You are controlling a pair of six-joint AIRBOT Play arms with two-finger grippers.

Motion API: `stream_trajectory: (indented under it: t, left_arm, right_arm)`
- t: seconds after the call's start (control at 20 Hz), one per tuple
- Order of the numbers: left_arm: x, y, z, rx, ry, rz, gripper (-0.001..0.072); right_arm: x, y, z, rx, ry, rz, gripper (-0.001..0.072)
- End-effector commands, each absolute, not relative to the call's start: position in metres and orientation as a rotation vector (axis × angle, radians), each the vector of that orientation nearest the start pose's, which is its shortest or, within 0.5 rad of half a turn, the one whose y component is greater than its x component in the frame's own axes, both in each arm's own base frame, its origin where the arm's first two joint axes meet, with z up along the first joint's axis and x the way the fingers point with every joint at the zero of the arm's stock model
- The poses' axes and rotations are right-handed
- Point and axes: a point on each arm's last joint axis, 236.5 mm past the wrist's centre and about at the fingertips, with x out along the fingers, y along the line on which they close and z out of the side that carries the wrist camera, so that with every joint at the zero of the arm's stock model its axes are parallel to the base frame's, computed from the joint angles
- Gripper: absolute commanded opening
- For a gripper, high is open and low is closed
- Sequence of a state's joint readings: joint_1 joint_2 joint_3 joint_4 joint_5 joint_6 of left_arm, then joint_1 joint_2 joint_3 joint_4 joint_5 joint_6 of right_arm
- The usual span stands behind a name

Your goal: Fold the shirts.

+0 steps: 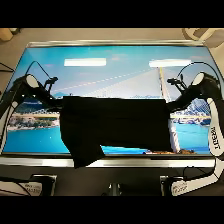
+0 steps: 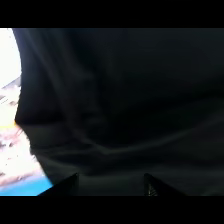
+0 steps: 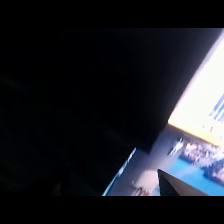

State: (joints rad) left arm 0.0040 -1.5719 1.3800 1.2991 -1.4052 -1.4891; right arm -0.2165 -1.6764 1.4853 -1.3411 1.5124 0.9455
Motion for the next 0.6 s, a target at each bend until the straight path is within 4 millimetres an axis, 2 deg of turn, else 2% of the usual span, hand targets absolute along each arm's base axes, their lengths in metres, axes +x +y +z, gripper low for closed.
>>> stream_trajectory:
  t: [0.0, 0.1, 0.2, 0.3, 0.45, 0.55]
  left_arm:
    - [0.342, -0.047, -0.013, -0.243, 1.636, -0.222, 0.0502]
    - [0.300, -0.050, -0.028, -0.264, 1.674, -0.214, 0.0501]
    - [0.256, -0.077, -0.048, -0.364, 1.682, -0.257, 0.0502]
    - [0.223, -0.098, -0.065, -0.421, 1.683, -0.295, 0.0502]
    - [0.186, -0.109, -0.088, -0.424, 1.749, -0.303, 0.0502]
    - [0.176, -0.113, -0.098, -0.410, 1.764, -0.305, 0.0502]
  right_arm:
    - [0.331, -0.051, -0.020, 0.040, 1.672, 0.511, 0.0529]
    - [0.301, -0.057, -0.030, 0.087, 1.652, 0.458, 0.0524]
    - [0.271, -0.048, -0.047, 0.083, 1.649, 0.465, 0.0495]
    - [0.251, -0.039, -0.061, 0.096, 1.655, 0.467, 0.0495]
    - [0.233, -0.032, -0.070, 0.115, 1.696, 0.490, 0.0494]
    - [0.232, -0.029, -0.069, 0.125, 1.695, 0.497, 0.0495]
